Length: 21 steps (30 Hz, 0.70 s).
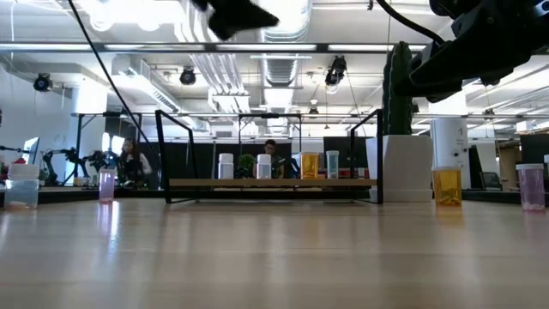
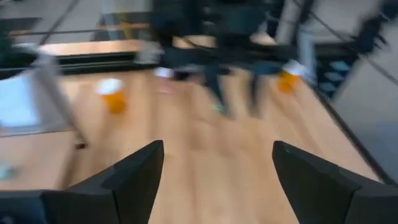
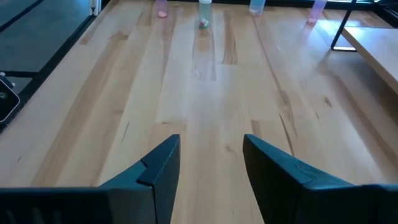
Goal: Pick and place medicine bottles onto shelf by color
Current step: Put the bottom pink medicine bottle on the shelf
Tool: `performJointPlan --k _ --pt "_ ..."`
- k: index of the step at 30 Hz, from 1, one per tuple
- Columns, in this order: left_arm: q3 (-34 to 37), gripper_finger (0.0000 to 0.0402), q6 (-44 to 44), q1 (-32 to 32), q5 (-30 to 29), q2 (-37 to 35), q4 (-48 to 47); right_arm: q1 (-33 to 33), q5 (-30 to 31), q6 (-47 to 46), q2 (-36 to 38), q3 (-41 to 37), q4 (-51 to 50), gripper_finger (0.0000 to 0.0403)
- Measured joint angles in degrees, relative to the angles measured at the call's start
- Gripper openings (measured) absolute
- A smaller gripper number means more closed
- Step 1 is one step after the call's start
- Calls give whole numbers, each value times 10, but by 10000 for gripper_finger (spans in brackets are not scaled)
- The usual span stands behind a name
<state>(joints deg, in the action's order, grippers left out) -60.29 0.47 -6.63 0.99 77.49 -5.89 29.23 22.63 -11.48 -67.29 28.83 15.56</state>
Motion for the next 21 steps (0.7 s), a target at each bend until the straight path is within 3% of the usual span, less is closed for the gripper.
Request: performJointPlan --k 5,7,9,14,18,21 --pt "1 283 -29 -160 -174 1 -99 0 0 1 0 -1 2 166" --pt "1 283 -100 -211 -237 4 -145 0 0 1 0 -1 2 166" --pt "3 283 -213 -251 -264 5 -195 0 0 1 0 -1 2 166" --pt "7 283 -547 -318 -252 1 -347 0 0 10 0 -1 3 166" --pt "10 283 -773 -369 -186 3 -479 0 0 20 0 -1 8 166" --pt "22 283 -901 -396 -121 3 -514 0 0 24 0 -1 15 166"
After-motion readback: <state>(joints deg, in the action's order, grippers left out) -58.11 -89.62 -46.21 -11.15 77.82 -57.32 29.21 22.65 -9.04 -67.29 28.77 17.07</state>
